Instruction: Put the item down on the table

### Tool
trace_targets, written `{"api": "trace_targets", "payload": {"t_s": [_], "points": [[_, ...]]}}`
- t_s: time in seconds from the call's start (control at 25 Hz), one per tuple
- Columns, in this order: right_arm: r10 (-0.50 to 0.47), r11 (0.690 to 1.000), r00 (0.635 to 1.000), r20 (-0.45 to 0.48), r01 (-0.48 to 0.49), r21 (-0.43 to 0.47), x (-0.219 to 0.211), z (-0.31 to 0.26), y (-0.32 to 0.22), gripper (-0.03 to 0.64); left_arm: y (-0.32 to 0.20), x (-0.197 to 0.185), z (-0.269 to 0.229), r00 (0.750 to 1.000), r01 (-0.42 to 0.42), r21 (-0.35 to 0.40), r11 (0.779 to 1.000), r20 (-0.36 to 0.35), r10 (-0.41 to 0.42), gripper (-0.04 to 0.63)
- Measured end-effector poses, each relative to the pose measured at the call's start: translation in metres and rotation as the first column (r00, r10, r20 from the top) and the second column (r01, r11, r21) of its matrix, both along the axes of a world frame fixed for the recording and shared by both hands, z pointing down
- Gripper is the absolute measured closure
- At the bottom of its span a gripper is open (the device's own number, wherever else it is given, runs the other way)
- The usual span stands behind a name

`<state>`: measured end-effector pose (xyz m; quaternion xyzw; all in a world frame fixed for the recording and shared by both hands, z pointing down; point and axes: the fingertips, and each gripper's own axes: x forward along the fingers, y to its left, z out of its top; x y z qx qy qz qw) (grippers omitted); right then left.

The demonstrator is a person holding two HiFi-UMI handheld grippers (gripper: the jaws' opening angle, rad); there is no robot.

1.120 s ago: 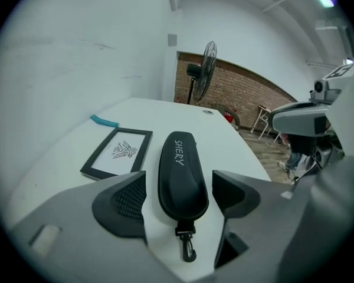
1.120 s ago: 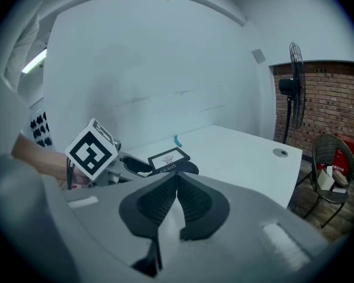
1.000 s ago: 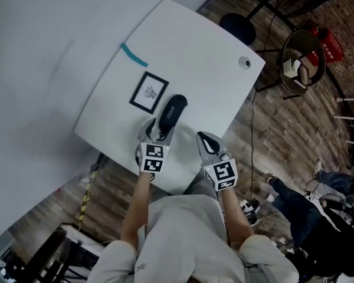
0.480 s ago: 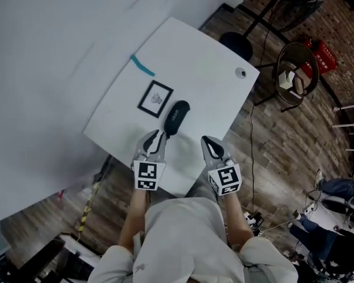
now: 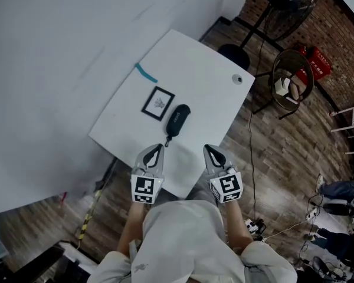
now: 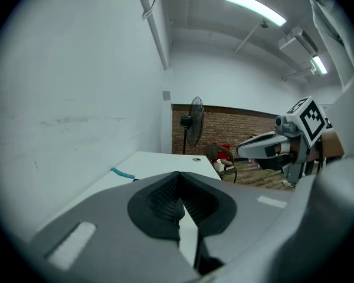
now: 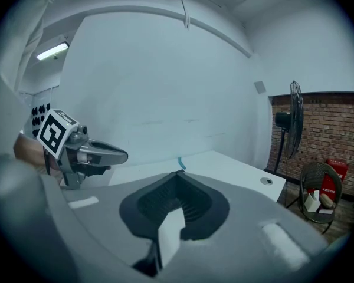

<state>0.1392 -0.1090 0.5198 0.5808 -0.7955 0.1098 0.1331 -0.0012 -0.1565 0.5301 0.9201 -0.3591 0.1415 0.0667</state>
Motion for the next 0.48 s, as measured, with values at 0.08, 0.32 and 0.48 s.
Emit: {"api": "trace_targets", "payload": {"t_s": [0.08, 0.32, 0.48], "points": [[0.002, 1.0, 1.0, -0.002, -0.002, 0.006, -0.001, -0.003, 0.004, 0.612, 0.005, 0.0, -0.001, 1.0, -0.008, 0.002, 1.0, -0.002, 0.008, 0.58], [0.009, 1.0, 1.0, -0.008, -0.009, 0.015, -0.005, -0.006, 0.013, 0.612, 0.013, -0.001, -0.004, 1.0, -0.016, 0.015, 1.0, -0.008, 0.016, 0.58], [0.008, 1.0, 1.0, -0.009, -0.008, 0.021, -0.007, -0.009, 0.015, 0.612, 0.015, 0.0, -0.006, 1.0, -0.016, 0.019, 1.0, -0.016, 0.016, 0.58]]}}
